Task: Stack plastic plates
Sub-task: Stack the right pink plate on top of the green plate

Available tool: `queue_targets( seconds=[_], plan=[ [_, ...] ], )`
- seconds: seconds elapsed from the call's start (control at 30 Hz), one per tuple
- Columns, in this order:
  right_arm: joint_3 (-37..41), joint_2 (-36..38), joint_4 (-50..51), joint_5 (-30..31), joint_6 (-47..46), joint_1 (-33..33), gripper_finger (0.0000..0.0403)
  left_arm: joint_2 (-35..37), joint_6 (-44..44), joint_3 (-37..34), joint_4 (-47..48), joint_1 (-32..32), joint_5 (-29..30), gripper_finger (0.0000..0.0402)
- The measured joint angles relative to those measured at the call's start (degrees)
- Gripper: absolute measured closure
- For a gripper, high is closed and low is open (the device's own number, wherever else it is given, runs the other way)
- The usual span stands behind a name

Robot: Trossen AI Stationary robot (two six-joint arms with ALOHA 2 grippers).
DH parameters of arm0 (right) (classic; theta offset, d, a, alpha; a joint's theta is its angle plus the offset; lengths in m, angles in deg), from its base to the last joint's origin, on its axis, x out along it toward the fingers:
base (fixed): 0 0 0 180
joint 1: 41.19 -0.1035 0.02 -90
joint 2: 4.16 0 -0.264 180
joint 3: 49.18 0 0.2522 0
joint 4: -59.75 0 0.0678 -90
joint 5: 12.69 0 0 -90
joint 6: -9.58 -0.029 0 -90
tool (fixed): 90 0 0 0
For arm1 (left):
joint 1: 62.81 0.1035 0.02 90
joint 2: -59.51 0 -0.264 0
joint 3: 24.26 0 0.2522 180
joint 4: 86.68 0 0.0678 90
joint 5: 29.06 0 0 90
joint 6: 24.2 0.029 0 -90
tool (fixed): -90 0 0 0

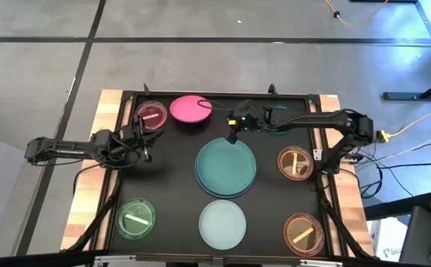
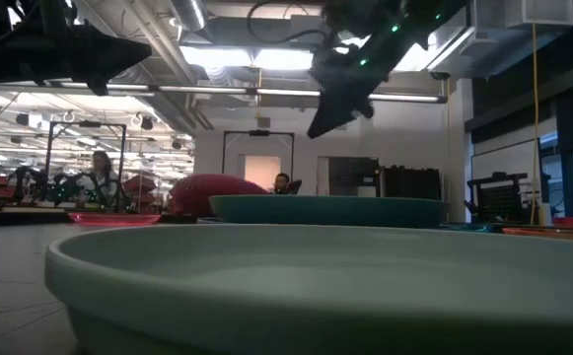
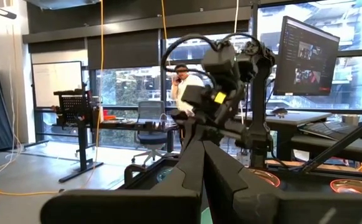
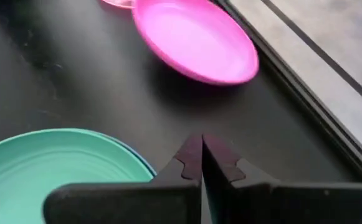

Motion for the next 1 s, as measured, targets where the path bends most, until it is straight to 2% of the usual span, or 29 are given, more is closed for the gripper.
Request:
queue_targets(
  seconds=[0.17, 0.47, 0.57, 0.73, 1.0],
  plan=[
    [0.0, -5.1, -6.8, -2.7, 4.8, -0.2, 0.0386, 0.0, 0.0, 0.0, 0.0, 0.0, 0.0, 0.0400],
    [0.0, -10.6, -13.5, -5.7, 9.4, -0.2, 0.0263, 0.0, 2.0, 0.0, 2.1, 0.0, 0.3, 0.0399],
    [0.0, -10.9, -13.5, -7.8, 9.3, -0.3, 0.0234, -1.5, 2.1, 0.0, 3.1, 0.0, 3.5, 0.0391],
    [0.0, -11.0, -13.2, -10.0, 9.4, -2.9, 0.0211, -8.1, 2.1, 2.1, 7.9, 0.0, 8.7, 0.0351],
    [0.0, -11.0, -13.6, -10.0, 12.5, -11.2, 0.0208, -23.9, -0.1, 9.5, 13.6, 0.3, 12.9, 0.0281]
  ],
)
